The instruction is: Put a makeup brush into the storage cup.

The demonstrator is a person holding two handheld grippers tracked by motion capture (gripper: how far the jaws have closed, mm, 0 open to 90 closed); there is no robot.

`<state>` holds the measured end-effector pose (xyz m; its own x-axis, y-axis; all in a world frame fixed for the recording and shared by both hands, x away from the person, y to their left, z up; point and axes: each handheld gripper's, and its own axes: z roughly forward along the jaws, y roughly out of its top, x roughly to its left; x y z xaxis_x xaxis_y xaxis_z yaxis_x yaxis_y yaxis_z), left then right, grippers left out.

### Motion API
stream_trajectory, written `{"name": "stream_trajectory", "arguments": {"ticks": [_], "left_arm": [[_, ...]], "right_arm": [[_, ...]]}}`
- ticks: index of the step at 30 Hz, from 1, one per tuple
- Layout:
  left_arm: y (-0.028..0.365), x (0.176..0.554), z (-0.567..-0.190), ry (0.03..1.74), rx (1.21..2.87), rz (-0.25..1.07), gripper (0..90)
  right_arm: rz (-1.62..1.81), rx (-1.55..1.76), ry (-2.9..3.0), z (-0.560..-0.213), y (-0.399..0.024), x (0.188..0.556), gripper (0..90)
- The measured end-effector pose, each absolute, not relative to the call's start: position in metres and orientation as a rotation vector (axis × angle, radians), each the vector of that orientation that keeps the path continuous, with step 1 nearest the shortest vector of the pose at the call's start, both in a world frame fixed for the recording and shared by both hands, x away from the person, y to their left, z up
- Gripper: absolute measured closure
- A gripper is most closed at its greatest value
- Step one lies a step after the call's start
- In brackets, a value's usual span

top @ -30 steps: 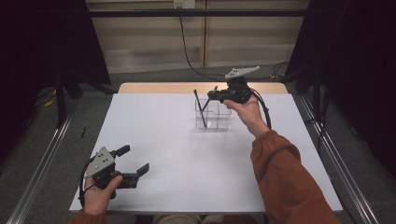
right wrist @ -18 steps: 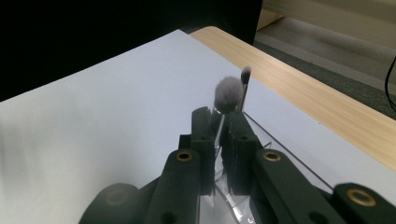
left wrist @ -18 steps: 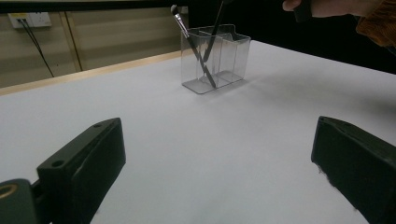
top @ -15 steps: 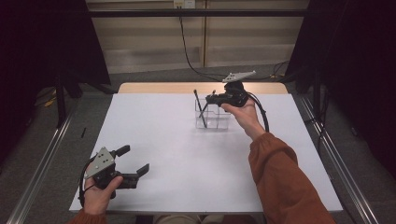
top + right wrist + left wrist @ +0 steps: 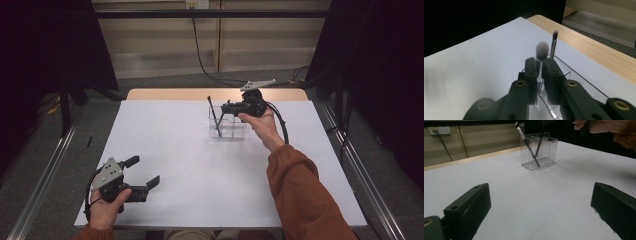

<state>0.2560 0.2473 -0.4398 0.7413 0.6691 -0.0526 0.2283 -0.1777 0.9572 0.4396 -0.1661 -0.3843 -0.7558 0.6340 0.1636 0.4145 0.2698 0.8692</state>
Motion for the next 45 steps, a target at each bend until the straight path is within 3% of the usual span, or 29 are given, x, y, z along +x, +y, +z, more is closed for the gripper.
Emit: {"name": "stream_trajectory", "arguments": {"ticks": [4,16,29,45], "left_arm": [[0.248,0.257,-0.44,0.714,1.747,0.46,2.8],[0.246,0.259,-0.441,0.736,1.706,0.462,2.8],[0.251,0.266,-0.442,0.778,1.677,0.464,2.9],[0.254,0.266,-0.44,0.76,1.697,0.485,2.9]], "right_arm": [[1.49,0.977,2.305,-0.388,-0.168,0.438,72.0],[1.564,0.972,2.222,-0.39,-0.175,0.431,37.8],[1.597,1.015,2.164,-0.398,-0.183,0.418,10.8],[1.62,1.018,2.113,-0.402,-0.199,0.396,0.5]]}}
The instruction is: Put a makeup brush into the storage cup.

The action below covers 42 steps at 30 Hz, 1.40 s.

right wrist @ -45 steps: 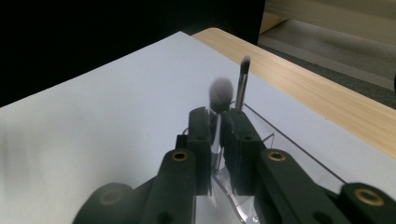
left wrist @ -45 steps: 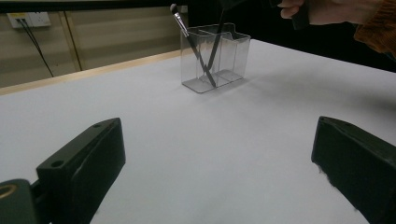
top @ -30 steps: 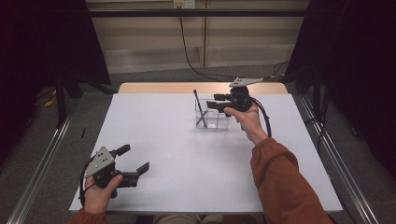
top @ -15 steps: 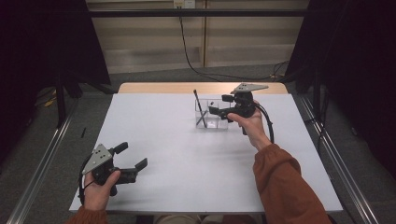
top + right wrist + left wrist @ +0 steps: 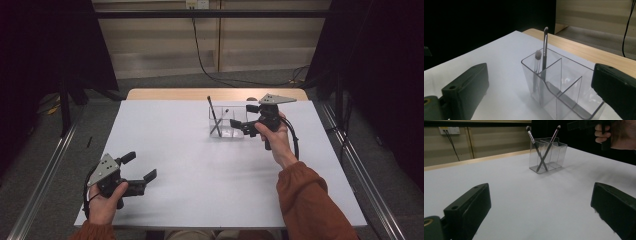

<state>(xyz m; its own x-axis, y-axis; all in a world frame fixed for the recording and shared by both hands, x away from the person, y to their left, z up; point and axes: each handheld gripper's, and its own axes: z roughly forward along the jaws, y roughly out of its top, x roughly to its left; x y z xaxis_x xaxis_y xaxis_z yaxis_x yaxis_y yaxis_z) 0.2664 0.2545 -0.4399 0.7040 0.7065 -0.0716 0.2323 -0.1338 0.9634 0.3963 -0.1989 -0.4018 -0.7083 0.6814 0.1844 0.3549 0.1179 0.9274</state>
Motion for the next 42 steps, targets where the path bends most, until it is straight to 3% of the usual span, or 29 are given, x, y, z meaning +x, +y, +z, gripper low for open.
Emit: {"name": "stream_trajectory", "arguments": {"ticks": [42], "left_arm": [[0.257,0.26,-0.438,0.75,1.696,0.505,2.9]], "right_arm": [[1.587,1.075,1.939,-0.413,-0.246,0.315,2.5]]}}
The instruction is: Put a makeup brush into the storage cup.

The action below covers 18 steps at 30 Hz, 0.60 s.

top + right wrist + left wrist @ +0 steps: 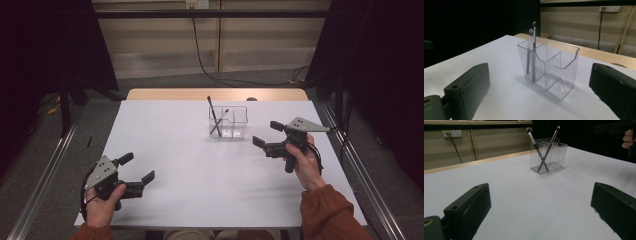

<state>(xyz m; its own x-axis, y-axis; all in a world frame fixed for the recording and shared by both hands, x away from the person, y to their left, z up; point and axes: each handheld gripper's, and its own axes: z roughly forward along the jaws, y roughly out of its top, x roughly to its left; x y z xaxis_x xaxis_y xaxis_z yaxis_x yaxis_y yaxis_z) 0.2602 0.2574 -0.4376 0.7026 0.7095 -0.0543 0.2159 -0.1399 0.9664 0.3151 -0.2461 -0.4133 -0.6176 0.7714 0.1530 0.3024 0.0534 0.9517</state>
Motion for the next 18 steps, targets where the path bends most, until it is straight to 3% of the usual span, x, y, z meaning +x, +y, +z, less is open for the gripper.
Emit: {"name": "stream_trajectory", "arguments": {"ticks": [18], "left_arm": [[0.258,0.257,-0.437,0.754,1.697,0.511,2.9]], "right_arm": [[1.517,1.109,1.925,-0.423,-0.273,0.28,1.8]]}}
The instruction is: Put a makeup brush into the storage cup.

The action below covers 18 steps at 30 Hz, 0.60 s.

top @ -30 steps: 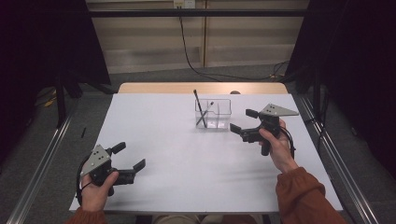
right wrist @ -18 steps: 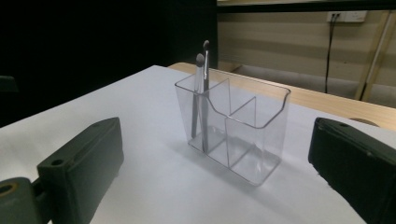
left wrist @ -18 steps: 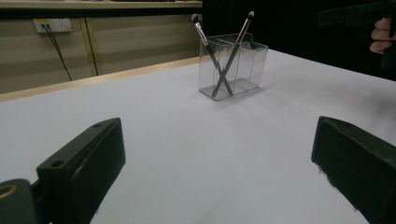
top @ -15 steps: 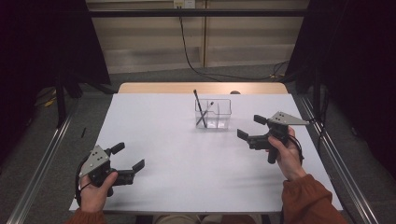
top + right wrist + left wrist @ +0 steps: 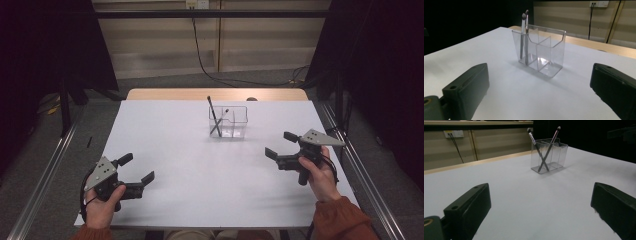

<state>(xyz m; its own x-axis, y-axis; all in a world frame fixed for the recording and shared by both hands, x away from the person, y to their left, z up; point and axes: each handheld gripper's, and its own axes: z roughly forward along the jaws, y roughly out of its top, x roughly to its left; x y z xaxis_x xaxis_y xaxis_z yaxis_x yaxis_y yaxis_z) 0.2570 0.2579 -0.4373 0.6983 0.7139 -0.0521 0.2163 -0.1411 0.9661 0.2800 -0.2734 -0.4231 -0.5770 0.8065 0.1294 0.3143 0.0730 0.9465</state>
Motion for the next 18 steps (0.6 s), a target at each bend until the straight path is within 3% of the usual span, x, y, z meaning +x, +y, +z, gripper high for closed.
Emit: {"name": "stream_trajectory", "arguments": {"ticks": [18], "left_arm": [[0.256,0.251,-0.436,0.753,1.69,0.509,2.8]], "right_arm": [[1.475,1.182,1.856,-0.442,-0.302,0.241,1.8]]}}
